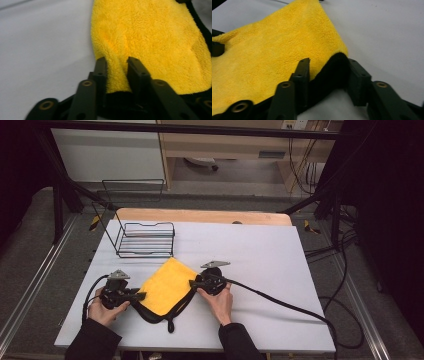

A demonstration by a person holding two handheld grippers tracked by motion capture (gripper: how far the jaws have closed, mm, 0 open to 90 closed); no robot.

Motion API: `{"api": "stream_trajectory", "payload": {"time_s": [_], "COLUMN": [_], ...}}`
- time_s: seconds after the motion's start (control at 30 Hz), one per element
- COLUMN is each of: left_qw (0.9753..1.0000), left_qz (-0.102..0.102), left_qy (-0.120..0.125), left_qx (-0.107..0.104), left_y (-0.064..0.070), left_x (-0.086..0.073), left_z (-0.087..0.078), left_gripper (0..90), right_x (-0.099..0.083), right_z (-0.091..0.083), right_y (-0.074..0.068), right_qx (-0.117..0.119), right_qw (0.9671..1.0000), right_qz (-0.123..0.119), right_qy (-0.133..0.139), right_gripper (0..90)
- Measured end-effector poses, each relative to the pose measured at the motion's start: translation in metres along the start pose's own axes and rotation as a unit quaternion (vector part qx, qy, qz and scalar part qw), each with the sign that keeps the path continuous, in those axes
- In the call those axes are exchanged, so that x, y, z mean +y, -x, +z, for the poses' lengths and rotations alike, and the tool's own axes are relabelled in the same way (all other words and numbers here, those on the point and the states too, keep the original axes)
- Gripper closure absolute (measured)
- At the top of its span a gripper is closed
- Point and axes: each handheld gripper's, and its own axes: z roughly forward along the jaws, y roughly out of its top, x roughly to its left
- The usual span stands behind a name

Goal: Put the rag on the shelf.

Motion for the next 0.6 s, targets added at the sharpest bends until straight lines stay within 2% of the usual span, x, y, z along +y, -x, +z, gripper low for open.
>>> {"api": "stream_trajectory", "payload": {"time_s": [0.07,0.13,0.23,0.33,0.43,0.53,0.6], "left_qw": [1.0000,0.9999,0.9995,0.9985,0.9968,0.9965,0.9966], "left_qz": [0.001,-0.008,-0.030,-0.047,-0.053,-0.042,-0.041], "left_qy": [-0.001,-0.002,-0.001,0.009,0.022,0.027,0.029], "left_qx": [0.006,0.007,-0.007,-0.029,-0.056,-0.067,-0.066], "left_y": [0.003,0.003,0.004,0.010,0.025,0.044,0.053], "left_x": [0.000,0.000,0.000,-0.001,-0.002,-0.004,-0.006], "left_z": [0.000,-0.001,-0.004,-0.009,-0.015,-0.017,-0.019], "left_gripper": [75.7,79.6,83.1,83.5,83.7,83.8,83.8], "right_x": [0.000,0.001,0.003,0.006,0.015,0.022,0.026], "right_z": [0.000,-0.001,-0.004,-0.009,-0.022,-0.038,-0.043], "right_y": [0.000,-0.001,-0.001,0.000,0.000,0.001,0.002], "right_qx": [0.011,0.020,0.027,0.032,0.044,0.040,0.053], "right_qw": [0.9999,0.9998,0.9996,0.9994,0.9990,0.9990,0.9979], "right_qz": [0.007,0.009,0.010,0.008,0.003,-0.018,-0.022], "right_qy": [-0.002,0.001,0.002,0.003,-0.001,-0.009,-0.031], "right_gripper": [68.3,76.1,79.5,80.0,80.2,80.3,80.3]}}
